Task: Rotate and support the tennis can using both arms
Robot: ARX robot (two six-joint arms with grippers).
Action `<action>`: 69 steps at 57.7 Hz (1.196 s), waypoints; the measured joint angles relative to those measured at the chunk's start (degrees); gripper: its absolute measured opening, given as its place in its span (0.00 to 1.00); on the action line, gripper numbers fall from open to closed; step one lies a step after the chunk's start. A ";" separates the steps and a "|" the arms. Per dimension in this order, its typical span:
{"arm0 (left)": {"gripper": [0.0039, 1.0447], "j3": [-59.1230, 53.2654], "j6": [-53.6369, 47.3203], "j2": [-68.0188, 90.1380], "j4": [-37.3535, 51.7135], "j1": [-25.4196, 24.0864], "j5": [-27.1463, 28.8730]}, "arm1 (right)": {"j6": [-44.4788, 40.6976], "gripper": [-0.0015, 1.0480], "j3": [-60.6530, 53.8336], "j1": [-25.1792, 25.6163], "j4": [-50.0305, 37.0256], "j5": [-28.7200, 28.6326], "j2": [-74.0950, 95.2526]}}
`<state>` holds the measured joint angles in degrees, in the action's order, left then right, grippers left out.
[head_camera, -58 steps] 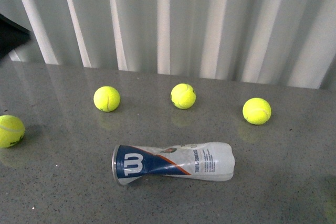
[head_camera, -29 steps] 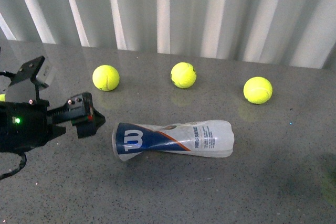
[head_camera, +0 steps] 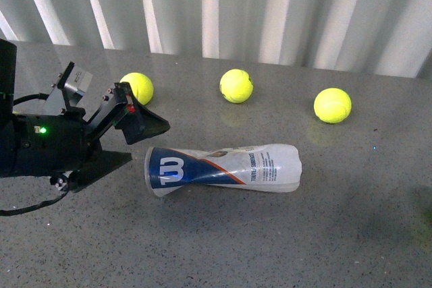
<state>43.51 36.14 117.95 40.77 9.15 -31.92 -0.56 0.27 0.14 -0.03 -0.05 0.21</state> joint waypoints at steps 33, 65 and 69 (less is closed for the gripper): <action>0.69 -2.12 3.48 1.57 1.27 7.21 2.62 | 0.00 0.93 0.00 0.02 0.00 0.00 0.00; 0.03 -2.82 -2.14 -8.98 -4.37 8.04 2.73 | 0.00 0.93 0.00 0.00 0.00 0.00 0.00; 0.03 -2.86 -5.84 -13.64 -8.98 8.79 3.48 | 0.00 0.93 0.00 0.02 0.00 -0.02 0.00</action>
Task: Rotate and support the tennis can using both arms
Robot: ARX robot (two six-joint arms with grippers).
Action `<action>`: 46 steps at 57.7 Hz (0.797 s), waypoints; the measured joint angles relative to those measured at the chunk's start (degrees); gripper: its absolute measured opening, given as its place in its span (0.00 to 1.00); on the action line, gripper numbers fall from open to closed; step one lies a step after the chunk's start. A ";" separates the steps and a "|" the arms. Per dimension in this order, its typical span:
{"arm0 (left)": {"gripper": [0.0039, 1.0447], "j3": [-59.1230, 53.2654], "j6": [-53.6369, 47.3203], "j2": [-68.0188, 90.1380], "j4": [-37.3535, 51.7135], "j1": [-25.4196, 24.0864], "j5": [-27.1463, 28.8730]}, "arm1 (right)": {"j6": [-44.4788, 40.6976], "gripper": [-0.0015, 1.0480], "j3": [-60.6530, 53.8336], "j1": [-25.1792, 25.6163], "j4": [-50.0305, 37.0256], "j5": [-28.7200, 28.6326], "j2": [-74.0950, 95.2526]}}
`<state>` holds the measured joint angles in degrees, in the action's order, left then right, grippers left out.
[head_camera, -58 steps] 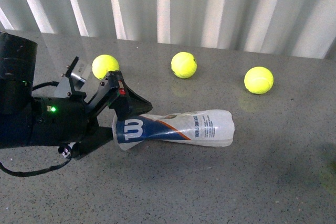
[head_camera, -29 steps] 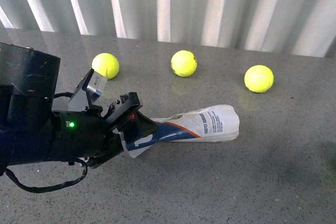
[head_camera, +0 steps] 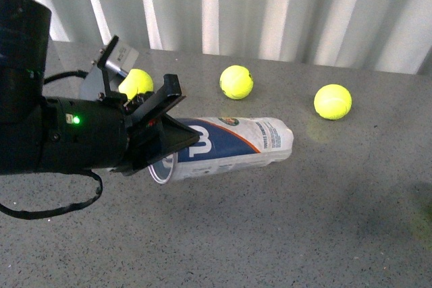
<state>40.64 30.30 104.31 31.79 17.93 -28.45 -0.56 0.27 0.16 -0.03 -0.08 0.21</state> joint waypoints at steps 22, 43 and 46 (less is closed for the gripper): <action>0.03 13.79 -46.82 -21.46 -36.83 10.67 10.36 | 0.00 0.93 0.00 -0.02 0.00 0.02 0.00; 0.03 37.27 -108.91 -12.63 -67.76 14.53 22.43 | 0.00 0.93 0.00 -0.02 0.00 0.02 0.00; 0.03 42.97 -115.12 -9.25 -74.93 13.62 24.94 | 0.00 0.93 0.00 -0.02 0.00 0.02 0.00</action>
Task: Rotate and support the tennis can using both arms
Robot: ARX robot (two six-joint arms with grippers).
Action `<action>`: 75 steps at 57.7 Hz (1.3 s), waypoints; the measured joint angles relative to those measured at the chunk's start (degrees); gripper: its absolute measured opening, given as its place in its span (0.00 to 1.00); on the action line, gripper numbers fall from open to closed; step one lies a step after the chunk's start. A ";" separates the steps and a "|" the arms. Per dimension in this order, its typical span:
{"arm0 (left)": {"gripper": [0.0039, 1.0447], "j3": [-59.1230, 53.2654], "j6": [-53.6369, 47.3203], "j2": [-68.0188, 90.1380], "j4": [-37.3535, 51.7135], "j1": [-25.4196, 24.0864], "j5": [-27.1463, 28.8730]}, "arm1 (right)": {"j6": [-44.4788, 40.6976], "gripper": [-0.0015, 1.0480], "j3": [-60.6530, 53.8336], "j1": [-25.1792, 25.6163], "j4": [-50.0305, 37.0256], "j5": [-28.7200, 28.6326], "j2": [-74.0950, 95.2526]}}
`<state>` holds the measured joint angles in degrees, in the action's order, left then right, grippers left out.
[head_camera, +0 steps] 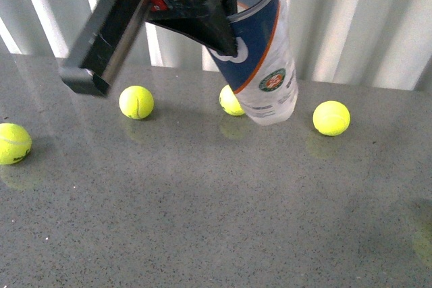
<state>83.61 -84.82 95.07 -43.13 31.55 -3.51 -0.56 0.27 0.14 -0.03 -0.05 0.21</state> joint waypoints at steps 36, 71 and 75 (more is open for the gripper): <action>0.03 17.00 -2.05 12.24 -31.19 -1.55 -1.92 | 0.00 0.93 0.00 0.00 0.00 0.00 0.00; 0.03 23.50 3.48 22.93 -27.67 -1.36 -2.16 | 0.00 0.93 0.00 0.00 0.00 0.00 0.00; 0.03 23.91 3.89 23.37 -28.15 -1.33 -1.14 | 0.00 0.93 0.00 0.02 0.00 0.00 0.00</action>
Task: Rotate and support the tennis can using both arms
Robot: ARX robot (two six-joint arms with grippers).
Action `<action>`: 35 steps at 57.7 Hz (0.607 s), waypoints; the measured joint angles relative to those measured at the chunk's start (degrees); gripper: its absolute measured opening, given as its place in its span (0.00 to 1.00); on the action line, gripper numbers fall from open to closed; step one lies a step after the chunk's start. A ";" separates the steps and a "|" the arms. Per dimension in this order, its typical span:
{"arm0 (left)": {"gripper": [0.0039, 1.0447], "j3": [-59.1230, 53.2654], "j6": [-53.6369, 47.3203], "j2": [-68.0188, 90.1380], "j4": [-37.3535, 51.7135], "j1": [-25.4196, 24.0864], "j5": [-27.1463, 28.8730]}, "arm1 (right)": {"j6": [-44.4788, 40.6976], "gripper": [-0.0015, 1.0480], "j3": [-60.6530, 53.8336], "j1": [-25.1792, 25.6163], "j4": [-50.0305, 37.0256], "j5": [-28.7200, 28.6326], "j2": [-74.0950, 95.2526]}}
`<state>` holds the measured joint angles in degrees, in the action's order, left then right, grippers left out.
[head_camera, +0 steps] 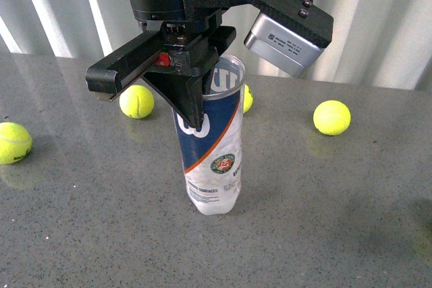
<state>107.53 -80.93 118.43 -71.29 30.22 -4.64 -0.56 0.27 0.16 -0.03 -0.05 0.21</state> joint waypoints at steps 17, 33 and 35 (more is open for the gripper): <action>0.03 0.61 1.73 1.14 -0.79 0.35 -0.26 | 0.00 0.93 0.00 -0.02 0.00 0.00 0.00; 0.04 -0.59 1.70 1.77 2.54 0.81 0.68 | 0.00 0.93 0.00 -0.02 0.00 0.00 0.00; 0.09 -0.87 1.68 1.81 2.89 0.92 0.68 | 0.00 0.93 0.00 0.00 0.00 -0.02 0.00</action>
<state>106.65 -79.24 120.25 -68.40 31.14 -3.97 -0.56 0.27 0.16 -0.03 -0.08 0.21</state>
